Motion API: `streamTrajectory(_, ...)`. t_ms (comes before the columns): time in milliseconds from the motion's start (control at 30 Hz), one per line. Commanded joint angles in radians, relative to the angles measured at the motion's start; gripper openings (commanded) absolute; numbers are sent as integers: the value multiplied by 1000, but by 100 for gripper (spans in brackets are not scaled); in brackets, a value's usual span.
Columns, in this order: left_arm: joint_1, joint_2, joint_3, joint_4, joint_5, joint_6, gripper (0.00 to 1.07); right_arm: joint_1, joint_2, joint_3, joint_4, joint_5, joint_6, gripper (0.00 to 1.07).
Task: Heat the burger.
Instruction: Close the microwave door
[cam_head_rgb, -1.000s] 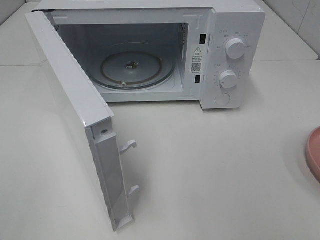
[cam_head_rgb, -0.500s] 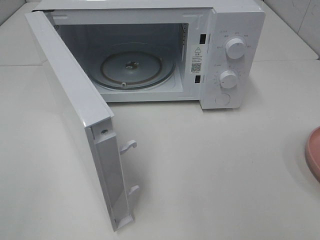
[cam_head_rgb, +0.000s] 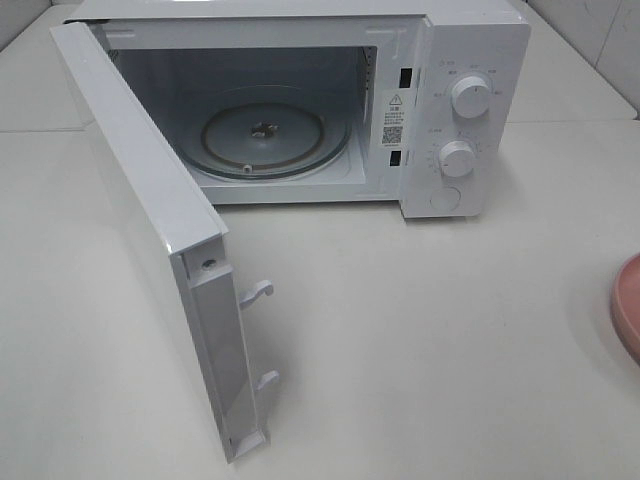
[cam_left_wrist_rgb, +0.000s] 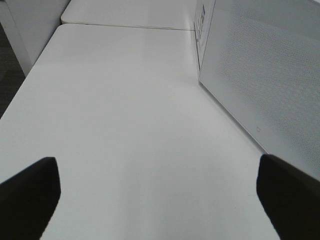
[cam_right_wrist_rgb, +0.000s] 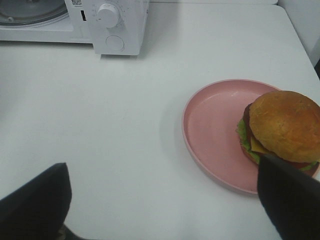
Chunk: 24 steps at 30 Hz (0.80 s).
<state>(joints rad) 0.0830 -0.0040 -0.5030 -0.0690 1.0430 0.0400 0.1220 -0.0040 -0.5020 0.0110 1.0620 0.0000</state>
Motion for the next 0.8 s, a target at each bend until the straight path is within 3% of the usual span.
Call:
streamTrajectory(33,-5,-4,3,-2,-7,-8,100,-53,-22,0,-3,-7,-11,98)
streamTrajectory(200,-5,-4,3,-2,-7,-8,100,-157,-22,0,18,-7,-20,98)
streamTrajectory(800,-5,-4,3,-2,-7,-8,100,-156,-22,0,17,-7,-34,98)
